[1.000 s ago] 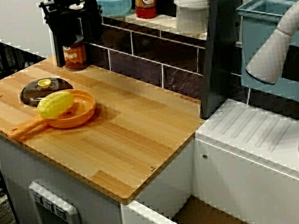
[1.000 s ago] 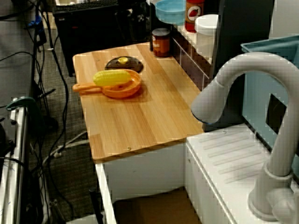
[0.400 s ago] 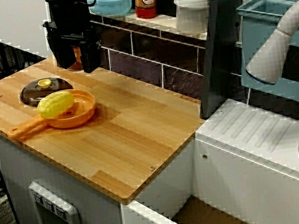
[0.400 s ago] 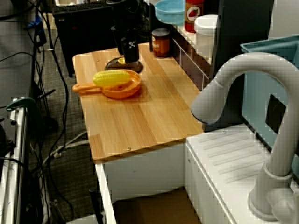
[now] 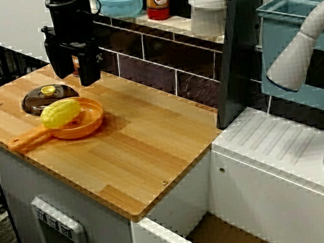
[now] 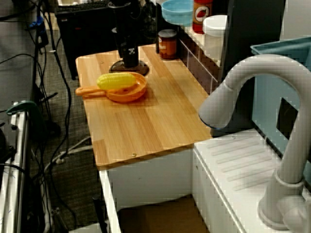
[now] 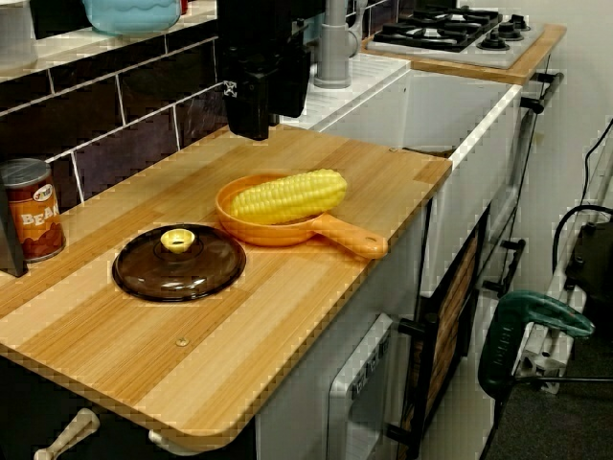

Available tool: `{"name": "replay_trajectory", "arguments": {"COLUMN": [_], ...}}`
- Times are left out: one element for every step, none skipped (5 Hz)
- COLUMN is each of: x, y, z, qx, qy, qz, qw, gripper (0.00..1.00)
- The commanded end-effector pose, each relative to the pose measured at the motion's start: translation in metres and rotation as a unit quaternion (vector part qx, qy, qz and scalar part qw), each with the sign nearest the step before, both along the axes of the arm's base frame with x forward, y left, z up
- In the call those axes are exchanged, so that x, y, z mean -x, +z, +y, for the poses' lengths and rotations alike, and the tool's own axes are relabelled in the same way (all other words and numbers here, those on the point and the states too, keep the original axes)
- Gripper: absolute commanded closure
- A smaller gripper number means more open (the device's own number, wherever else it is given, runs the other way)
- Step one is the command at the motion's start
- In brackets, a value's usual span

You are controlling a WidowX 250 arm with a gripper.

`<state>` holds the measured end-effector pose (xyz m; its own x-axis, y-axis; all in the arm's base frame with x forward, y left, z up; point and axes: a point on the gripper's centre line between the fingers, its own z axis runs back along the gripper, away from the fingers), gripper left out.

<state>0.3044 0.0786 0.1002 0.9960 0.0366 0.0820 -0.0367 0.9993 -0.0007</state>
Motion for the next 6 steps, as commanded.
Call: {"name": "replay_trajectory", "arguments": {"x": [0.012, 0.017, 0.023, 0.025, 0.025, 0.024], "y": [-0.001, -0.005, -0.008, -0.013, -0.023, -0.027], "z": [0.016, 0.018, 0.021, 0.024, 0.025, 0.024], "qx": [-0.01, -0.004, 0.002, 0.003, 0.007, 0.01], "qy": [-0.008, -0.011, -0.008, -0.008, -0.011, -0.012], "qz": [-0.003, -0.002, -0.006, -0.006, 0.008, 0.017], "qw": [0.9999, 0.9999, 0.9999, 1.0, 0.9999, 0.9997], "gripper": [0.0, 0.0, 0.0, 0.0, 0.0, 0.0]}}
